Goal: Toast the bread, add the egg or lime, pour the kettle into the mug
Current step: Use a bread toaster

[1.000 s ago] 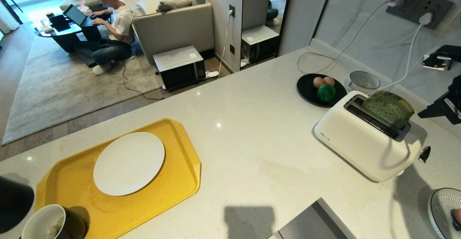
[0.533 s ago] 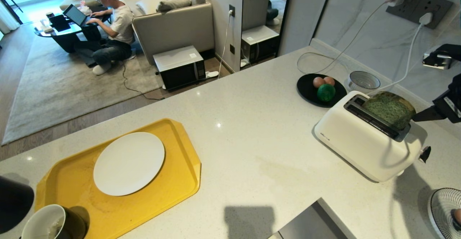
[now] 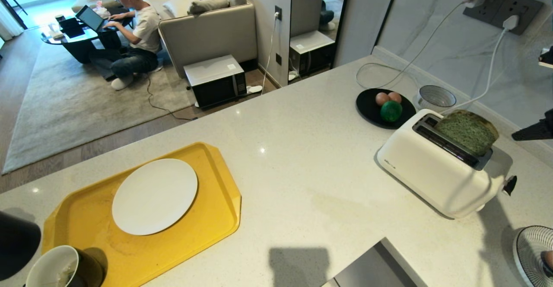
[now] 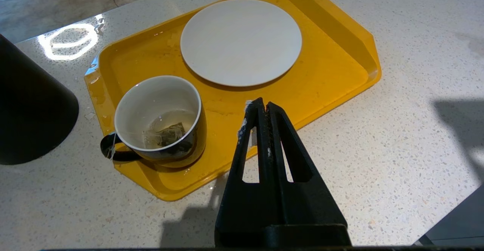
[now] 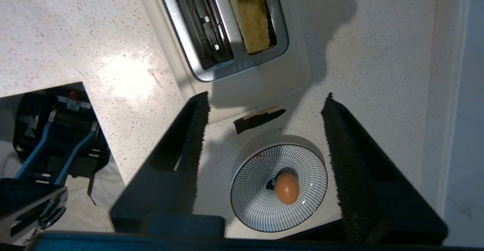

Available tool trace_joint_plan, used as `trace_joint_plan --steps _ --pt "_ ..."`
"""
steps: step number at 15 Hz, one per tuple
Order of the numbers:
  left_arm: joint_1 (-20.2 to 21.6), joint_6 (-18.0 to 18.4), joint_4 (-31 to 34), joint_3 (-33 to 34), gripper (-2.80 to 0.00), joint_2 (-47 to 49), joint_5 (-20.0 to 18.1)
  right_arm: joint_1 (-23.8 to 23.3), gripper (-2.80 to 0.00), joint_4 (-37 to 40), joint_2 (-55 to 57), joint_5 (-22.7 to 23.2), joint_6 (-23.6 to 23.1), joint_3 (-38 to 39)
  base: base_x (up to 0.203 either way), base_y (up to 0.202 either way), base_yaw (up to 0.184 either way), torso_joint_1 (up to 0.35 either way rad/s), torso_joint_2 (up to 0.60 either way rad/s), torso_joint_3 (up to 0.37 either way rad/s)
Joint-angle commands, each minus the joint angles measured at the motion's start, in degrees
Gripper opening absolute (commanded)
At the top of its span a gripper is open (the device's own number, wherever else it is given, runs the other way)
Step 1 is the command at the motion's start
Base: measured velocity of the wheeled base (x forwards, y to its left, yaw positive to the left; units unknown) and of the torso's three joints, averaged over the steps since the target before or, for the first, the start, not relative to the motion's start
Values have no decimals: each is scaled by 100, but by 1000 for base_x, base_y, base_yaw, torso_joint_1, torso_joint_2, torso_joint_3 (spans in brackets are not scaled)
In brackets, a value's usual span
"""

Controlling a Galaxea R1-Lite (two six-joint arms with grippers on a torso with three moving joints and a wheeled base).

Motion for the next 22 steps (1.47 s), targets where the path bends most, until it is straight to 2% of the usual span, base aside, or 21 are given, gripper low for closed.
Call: trace_joint_plan --steps 1,3,5,6,8,9,10,15,17,18,19,20,22 --pt "1 2 -2 0 -280 0 1 1 -280 26 -491 1 319 148 0 0 0 0 0 0" --pt "1 -6 -2 0 -280 0 1 1 -280 40 -766 -22 776 320 0 0 0 0 0 0" --pt "1 2 -2 0 -280 0 1 -1 -280 36 -1044 -82 1020 676 0 0 0 0 0 0" --pt "1 2 -2 0 -280 0 1 -1 -280 42 -1132 -320 1245 851 0 0 0 0 0 0" --pt "1 -4 -2 -1 -280 0 1 2 -280 156 -1138 -1338 1604 1018 0 0 0 0 0 0" --pt "1 1 -2 0 -280 0 1 3 -280 512 -1080 -1601 1703 1079 0 0 0 0 0 0" --pt "1 2 -2 0 -280 0 1 1 -280 760 -1002 -1639 1750 1141 0 0 0 0 0 0" --pt "1 -6 -2 0 -280 0 1 -27 -280 789 -486 -1663 1689 1266 0 0 0 0 0 0" --pt "1 2 -2 0 -280 0 1 -254 -280 800 -286 -1636 1485 1218 0 0 0 0 0 0" --pt "1 -4 -2 0 -280 0 1 -381 -280 797 -172 -1506 1432 1227 0 0 0 0 0 0" --pt "1 2 -2 0 -280 0 1 -483 -280 783 -94 -1092 1409 1242 0 0 0 0 0 0" --pt "1 2 -2 0 -280 0 1 -640 -280 777 -27 -539 1359 1258 0 0 0 0 0 0" --pt "1 2 -2 0 -280 0 1 -1147 -280 618 52 671 912 1451 0 0 0 0 0 0"
